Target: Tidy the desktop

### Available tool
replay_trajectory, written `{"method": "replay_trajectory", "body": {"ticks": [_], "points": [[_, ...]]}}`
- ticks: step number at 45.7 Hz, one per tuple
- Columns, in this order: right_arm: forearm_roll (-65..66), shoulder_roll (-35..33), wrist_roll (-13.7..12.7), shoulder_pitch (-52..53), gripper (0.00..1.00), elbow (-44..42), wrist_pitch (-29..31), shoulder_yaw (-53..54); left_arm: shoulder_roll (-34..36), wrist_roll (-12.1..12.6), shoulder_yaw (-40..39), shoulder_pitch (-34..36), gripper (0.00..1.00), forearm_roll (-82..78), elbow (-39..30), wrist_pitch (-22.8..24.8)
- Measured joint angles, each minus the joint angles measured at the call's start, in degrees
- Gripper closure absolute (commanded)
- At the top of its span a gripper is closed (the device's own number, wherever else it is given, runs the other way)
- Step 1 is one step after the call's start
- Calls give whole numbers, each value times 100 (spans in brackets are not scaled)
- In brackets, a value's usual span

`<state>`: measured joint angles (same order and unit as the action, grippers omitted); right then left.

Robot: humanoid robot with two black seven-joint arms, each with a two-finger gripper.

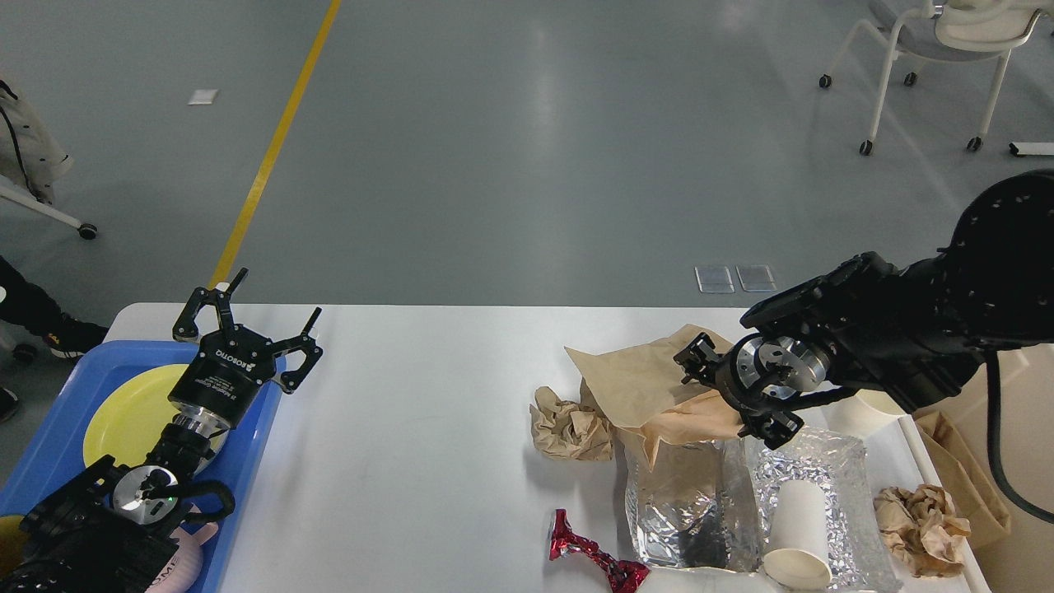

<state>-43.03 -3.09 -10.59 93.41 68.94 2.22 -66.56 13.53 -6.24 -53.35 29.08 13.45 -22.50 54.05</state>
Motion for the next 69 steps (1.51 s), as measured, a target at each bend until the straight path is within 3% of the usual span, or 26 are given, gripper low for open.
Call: {"method": "replay_trajectory", "body": {"ticks": [3, 11, 24, 29, 35, 41, 47, 53, 62, 69], "points": [[24, 2, 27, -67, 100, -16, -87, 39, 0, 0, 0, 1, 1, 0, 0, 0], [96, 2, 193, -142, 100, -28, -108, 74, 0, 0, 0, 2, 1, 0, 0, 0], [285, -61, 244, -68, 100, 11, -71, 229, -1, 0, 0, 2, 1, 0, 0, 0], [491, -200, 331, 306, 100, 206, 162, 140, -1, 0, 0, 2, 1, 0, 0, 0], [823, -469, 385, 1438, 100, 509, 1000, -167, -1, 0, 0, 2, 1, 0, 0, 0], [1443, -586, 413, 2691, 100, 488, 2280, -745, 0, 3, -5, 1, 1, 0, 0, 0], [2491, -758, 602, 3805, 100, 198, 3556, -1171, 7, 9, -8, -6, 1, 0, 0, 0], [3709, -1397, 795, 4726, 100, -275, 4915, -1112, 9, 9, -8, -7, 1, 0, 0, 0], [5427, -2411, 1075, 5184, 100, -743, 5270, -765, 1, 2, -1, -5, 1, 0, 2, 0], [6714, -3416, 1096, 4497, 100, -1318, 5273, -714, 0, 0, 0, 2, 1, 0, 2, 0]]}}
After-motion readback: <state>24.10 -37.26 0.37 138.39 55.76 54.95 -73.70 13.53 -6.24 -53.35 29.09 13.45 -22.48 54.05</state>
